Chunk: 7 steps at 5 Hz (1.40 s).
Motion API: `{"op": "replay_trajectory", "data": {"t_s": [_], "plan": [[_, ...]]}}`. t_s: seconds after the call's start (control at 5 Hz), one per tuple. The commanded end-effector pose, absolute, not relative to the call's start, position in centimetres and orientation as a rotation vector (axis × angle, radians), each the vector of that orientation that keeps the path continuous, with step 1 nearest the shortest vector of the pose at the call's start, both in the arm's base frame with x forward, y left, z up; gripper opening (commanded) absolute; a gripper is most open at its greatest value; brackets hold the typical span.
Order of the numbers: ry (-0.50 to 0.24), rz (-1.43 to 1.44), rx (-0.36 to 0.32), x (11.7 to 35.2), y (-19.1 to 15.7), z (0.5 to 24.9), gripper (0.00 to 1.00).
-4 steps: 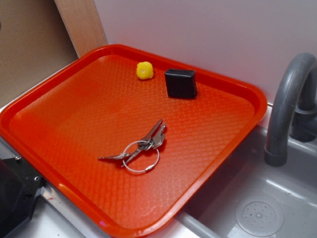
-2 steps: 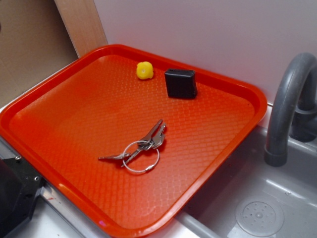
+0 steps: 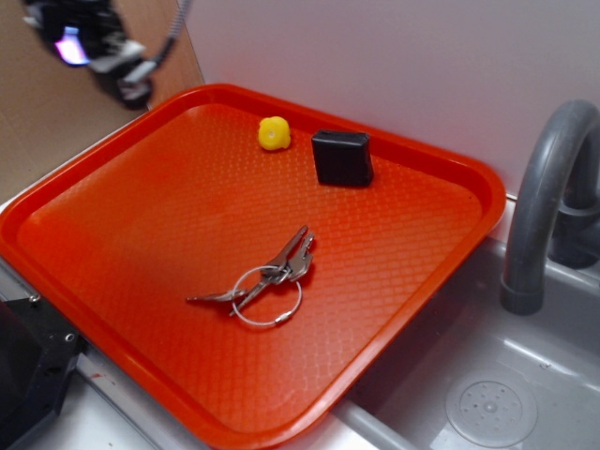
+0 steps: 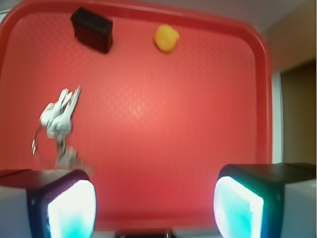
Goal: Grab the black box.
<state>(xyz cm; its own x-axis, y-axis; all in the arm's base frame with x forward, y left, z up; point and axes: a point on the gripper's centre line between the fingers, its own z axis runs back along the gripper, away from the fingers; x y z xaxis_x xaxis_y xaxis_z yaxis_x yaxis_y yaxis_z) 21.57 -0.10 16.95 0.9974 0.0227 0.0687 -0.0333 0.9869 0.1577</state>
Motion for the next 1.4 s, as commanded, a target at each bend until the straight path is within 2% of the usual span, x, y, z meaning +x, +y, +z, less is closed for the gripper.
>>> {"op": "replay_trajectory", "data": {"t_s": [0.0, 0.2, 0.4, 0.6, 1.2], "plan": [[-0.155, -0.126, 0.134, 29.5, -3.0, 14.3, 1.00], [-0.143, -0.145, 0.100, 31.5, -4.1, 13.8, 1.00], [-0.125, -0.143, 0.061, 32.8, -5.6, 13.6, 1.00], [-0.123, -0.212, 0.052, 33.3, -6.9, 12.9, 1.00], [-0.222, -0.901, 0.006, 33.0, -6.1, 11.6, 1.00]]}}
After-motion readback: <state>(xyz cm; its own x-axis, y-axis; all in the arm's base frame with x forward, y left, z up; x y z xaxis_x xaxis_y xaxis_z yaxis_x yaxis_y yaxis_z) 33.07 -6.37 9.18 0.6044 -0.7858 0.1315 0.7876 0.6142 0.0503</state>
